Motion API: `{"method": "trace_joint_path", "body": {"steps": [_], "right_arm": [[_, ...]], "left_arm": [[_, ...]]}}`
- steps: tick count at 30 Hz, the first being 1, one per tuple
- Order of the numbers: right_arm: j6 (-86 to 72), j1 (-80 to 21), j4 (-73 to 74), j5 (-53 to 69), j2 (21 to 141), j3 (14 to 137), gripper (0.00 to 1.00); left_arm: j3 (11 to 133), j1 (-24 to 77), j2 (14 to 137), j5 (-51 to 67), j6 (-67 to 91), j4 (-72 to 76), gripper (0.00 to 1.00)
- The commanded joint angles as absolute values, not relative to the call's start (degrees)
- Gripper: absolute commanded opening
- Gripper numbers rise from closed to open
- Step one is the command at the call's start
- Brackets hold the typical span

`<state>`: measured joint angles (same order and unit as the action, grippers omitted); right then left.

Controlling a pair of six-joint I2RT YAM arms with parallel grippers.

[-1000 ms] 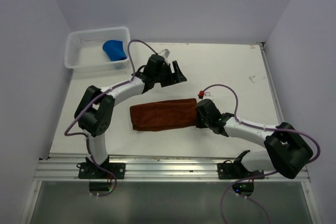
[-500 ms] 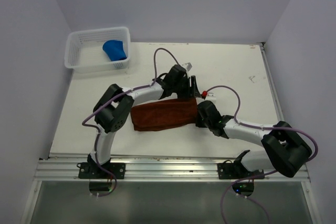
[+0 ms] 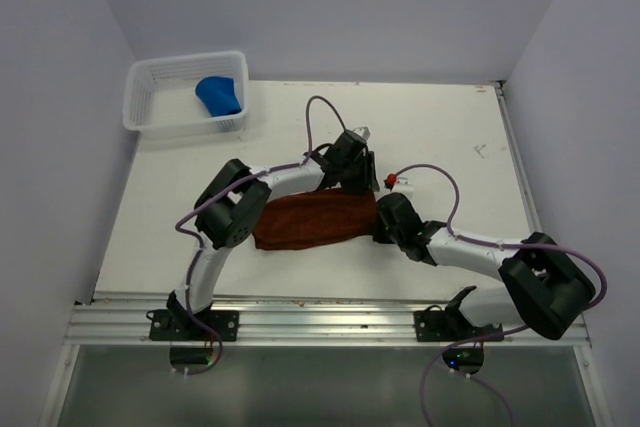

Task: Roll the towels
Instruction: Roll the towel

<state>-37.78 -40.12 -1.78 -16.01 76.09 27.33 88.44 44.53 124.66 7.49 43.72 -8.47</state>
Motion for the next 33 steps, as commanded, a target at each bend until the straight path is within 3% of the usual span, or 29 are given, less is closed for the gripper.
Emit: {"method": "trace_joint_path", "body": {"steps": [1,8,14,20,27,33], "right_arm": [[-38.5,-40.0,-0.4,-18.0,75.2,25.8,0.00],[-38.0,-40.0,-0.8,-17.7,75.5,25.8,0.00],[-38.7,-40.1,2.7,-18.5,75.8,27.2,0.00],[-40.2,-40.0,3.3,-19.2,74.2,26.5,0.00],[-39.7,-40.0,4.1,-18.0,72.0,26.0,0.00],[-37.5,-40.1,6.3,-18.0,69.3,26.0,0.00]], "left_arm": [[92.1,45.3,126.6,3.6,42.4,-12.1,0.49],[94.3,46.7,128.8,0.3,41.2,-17.8,0.48],[96.7,48.0,131.0,-5.4,40.7,-23.6,0.37],[97.4,49.4,133.8,-8.6,42.8,-27.2,0.34],[97.9,51.0,135.8,-10.9,46.1,-29.2,0.01],[95.8,50.7,132.4,-14.0,50.1,-25.8,0.00]]}}
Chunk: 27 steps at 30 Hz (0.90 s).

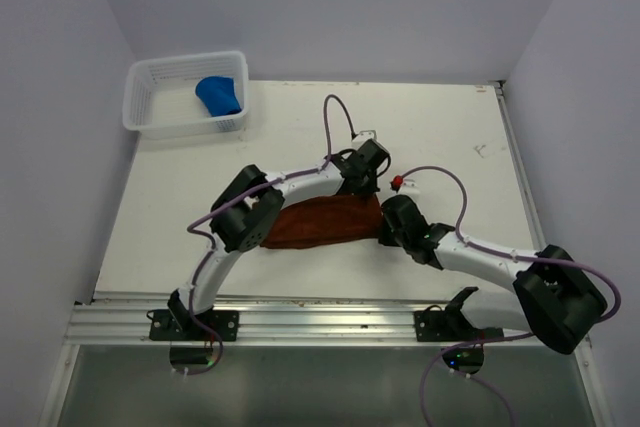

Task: Roll the towels
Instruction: Roll the towel

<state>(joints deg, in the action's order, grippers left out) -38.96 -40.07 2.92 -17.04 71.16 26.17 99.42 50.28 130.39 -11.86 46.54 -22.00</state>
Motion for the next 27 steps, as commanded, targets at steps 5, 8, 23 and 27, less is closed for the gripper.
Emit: {"method": "trace_joint_path", "body": {"steps": [5,8,23,27], "right_arm": [[-35.2,-40.2,8.7,-18.3,67.9,26.8,0.00],[-33.0,-40.8,9.3,-18.5,67.2,27.7,0.00],[-26.4,-50.5,18.5,-28.6,73.1,36.3,0.00],[-26.2,-53.3,21.5,-34.4,75.3,38.2,0.00]], "left_arm": [[84.0,49.0,122.4,-12.1,53.9,-10.0,0.00],[75.3,47.3,117.1,-9.7,56.0,3.1,0.00],[63.0,42.8,114.6,6.9,57.0,36.1,0.00],[60.3,41.8,115.5,9.8,58.4,43.5,0.00]]}}
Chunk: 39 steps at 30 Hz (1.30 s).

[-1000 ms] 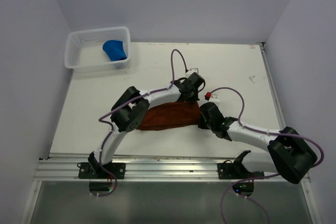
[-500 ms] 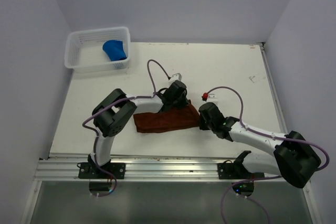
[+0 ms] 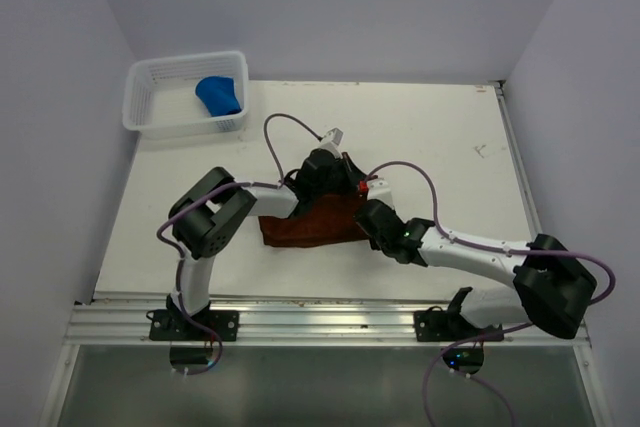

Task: Roll the towels
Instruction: Roll the towel

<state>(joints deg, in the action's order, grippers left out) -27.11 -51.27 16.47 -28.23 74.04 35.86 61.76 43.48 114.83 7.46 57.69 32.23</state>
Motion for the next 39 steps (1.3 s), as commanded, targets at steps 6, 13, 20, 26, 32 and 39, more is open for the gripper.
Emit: {"method": "trace_joint_path", "body": {"steps": [6,13,20,26,32,39], "right_arm": [[-27.1,-55.7,25.5,-38.1,78.7,41.8,0.00],[-27.8,-56.0,27.1,-36.1,80.1,43.9,0.00],[-27.4,-56.0,21.4,-30.4,80.3,42.4,0.00],[-28.3,-55.9,17.5,-27.0,82.1,41.3,0.00],[-29.5,-56.0,14.5,-25.8,84.3,41.2,0.00],[-30.6,-56.0,13.4,-24.4,85.6,41.0,0.00]], "left_arm": [[58.6,40.4,116.5,11.2,57.7,44.3,0.00],[59.0,39.5,118.1,12.8,56.5,44.7,0.00],[59.2,39.1,118.7,13.0,55.2,43.3,0.00],[58.7,38.5,117.5,12.6,53.4,41.8,0.00],[58.6,38.0,115.9,11.5,50.5,38.0,0.00],[58.2,37.8,114.7,8.4,47.2,33.1,0.00]]}}
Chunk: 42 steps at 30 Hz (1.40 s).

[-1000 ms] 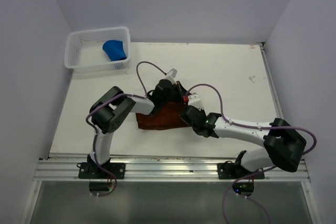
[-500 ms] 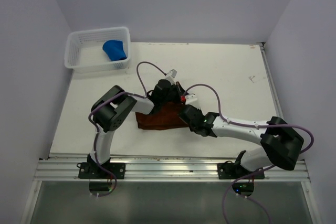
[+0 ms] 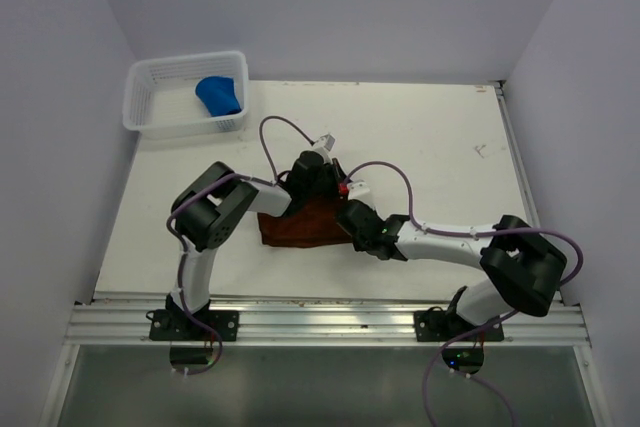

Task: Roll the towels
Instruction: Roll the towel

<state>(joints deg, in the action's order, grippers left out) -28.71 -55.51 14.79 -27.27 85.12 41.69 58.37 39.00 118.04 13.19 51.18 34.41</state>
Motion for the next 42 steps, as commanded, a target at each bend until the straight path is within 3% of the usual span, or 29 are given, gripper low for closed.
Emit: {"method": "trace_joint_path", "body": {"steps": [1,15,21,30,42], "right_arm": [[-30.8,-56.0,13.1,-24.1,85.7,40.7,0.00],[-34.0,-54.6,15.8,-21.8,74.8,41.2,0.34],[-37.9,-46.7,14.2,-15.6,65.4,36.0,0.48],[-43.2,-35.8,7.7,-4.5,65.7,29.7,0.47],[-49.4,-33.7,-3.2,-0.6,66.2,26.2,0.53]], "left_arm": [[58.2,37.7,114.6,7.7,46.8,32.8,0.00],[59.5,38.0,116.2,8.2,44.5,32.6,0.00],[59.5,38.1,116.5,8.3,44.6,32.3,0.00],[59.5,38.4,116.3,7.9,44.3,31.6,0.00],[59.0,38.5,115.5,7.3,43.3,30.3,0.00]]}}
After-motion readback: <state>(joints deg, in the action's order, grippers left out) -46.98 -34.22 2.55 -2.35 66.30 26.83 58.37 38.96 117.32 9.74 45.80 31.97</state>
